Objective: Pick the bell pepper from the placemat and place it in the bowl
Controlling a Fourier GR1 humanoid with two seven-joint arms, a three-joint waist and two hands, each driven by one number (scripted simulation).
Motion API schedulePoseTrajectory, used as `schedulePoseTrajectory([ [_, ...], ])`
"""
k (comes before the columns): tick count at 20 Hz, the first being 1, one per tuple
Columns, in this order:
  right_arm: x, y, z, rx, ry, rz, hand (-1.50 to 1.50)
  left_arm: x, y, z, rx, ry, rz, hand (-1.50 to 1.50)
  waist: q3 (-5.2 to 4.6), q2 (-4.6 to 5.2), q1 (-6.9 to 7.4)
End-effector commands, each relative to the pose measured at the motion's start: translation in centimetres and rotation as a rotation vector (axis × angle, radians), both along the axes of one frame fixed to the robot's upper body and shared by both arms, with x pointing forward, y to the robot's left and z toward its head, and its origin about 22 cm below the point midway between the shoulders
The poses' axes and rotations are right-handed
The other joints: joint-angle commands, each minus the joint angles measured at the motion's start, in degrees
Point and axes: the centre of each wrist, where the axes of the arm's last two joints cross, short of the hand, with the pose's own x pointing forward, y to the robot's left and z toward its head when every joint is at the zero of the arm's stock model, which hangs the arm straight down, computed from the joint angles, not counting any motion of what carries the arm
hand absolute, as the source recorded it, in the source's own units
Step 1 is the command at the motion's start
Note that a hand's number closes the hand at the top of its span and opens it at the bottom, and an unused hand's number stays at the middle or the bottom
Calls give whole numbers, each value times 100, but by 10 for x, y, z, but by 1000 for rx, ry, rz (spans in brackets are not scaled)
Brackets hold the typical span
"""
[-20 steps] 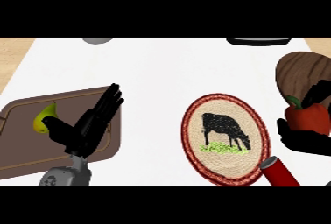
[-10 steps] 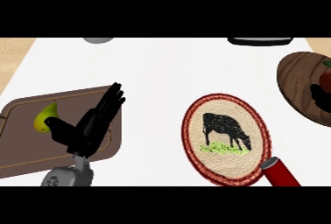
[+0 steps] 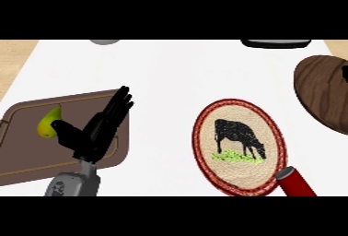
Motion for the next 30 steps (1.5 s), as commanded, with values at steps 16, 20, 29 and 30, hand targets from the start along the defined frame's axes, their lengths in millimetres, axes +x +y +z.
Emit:
schedulePoseTrajectory([
  [16, 34, -107, -78, 147, 184, -194, -150, -5, -12, 5, -5, -34, -62, 0, 26, 115, 292],
  [20, 36, -97, -104, 242, 86, -121, -150, 6, -5, 19, -10, -3, -43, 0, 27, 91, 196],
  [29, 31, -108, -79, 548, -577, 71, -150, -9, 12, -7, 5, 5, 20, 0, 18, -36, -111],
  [30, 28, -105, -91, 567, -592, 116, -150, -3, 16, -4, -4, 0, 26, 0, 8, -56, -180],
])
